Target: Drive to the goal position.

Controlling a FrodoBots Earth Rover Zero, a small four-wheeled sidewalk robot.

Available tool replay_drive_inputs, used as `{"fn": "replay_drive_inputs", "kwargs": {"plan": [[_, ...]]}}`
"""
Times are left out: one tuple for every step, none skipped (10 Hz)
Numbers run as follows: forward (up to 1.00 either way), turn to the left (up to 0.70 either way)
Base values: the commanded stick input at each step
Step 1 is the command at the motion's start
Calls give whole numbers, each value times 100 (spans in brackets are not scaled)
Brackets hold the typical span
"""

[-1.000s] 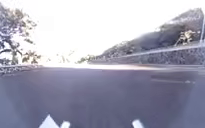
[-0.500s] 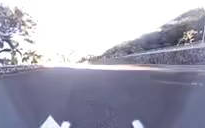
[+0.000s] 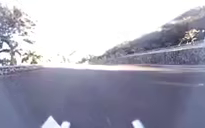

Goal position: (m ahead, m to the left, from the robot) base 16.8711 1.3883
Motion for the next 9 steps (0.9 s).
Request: {"fn": "replay_drive_inputs", "kwargs": {"plan": [[50,0],[50,0],[50,0],[50,0],[50,0],[50,0],[50,0],[50,0],[50,0]]}}
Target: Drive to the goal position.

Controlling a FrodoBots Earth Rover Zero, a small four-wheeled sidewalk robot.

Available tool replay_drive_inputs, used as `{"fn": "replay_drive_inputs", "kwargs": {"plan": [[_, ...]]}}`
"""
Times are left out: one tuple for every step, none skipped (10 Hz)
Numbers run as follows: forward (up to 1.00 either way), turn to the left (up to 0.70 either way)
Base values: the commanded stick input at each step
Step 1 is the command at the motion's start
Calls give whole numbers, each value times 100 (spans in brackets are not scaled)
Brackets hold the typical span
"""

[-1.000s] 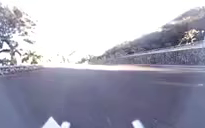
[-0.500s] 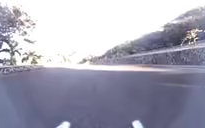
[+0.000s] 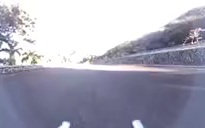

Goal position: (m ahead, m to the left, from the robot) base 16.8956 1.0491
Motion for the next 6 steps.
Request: {"fn": "replay_drive_inputs", "kwargs": {"plan": [[50,0],[50,0],[50,0],[50,0],[50,0],[50,0]]}}
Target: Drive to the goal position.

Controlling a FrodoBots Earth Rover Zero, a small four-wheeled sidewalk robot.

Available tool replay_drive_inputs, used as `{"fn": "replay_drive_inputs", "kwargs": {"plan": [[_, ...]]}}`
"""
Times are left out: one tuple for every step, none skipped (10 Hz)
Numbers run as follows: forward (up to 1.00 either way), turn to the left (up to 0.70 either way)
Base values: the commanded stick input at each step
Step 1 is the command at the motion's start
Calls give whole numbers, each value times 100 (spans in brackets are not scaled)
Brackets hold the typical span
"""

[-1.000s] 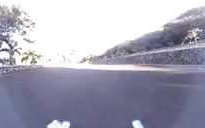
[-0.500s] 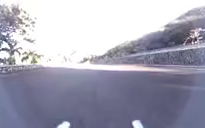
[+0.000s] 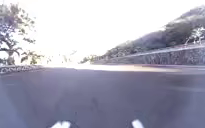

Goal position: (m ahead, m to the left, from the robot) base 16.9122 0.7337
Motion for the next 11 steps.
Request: {"fn": "replay_drive_inputs", "kwargs": {"plan": [[50,0],[50,0],[50,0],[50,0],[50,0],[50,0],[50,0],[50,0],[50,0],[50,0],[50,0]]}}
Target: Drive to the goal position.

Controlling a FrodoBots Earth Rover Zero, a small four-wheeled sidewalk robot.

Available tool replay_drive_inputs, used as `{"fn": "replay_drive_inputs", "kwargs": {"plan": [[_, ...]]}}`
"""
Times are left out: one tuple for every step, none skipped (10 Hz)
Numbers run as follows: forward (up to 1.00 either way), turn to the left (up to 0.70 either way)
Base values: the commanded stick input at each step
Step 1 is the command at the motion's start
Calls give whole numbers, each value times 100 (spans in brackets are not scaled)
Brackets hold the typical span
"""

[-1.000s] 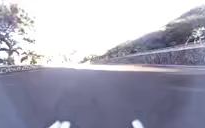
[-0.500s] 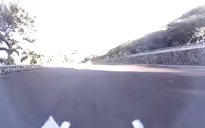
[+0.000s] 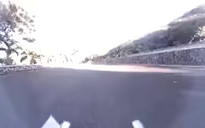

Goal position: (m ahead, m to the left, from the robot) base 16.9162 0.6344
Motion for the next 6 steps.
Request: {"fn": "replay_drive_inputs", "kwargs": {"plan": [[50,0],[50,0],[50,0],[50,0],[50,0],[50,0]]}}
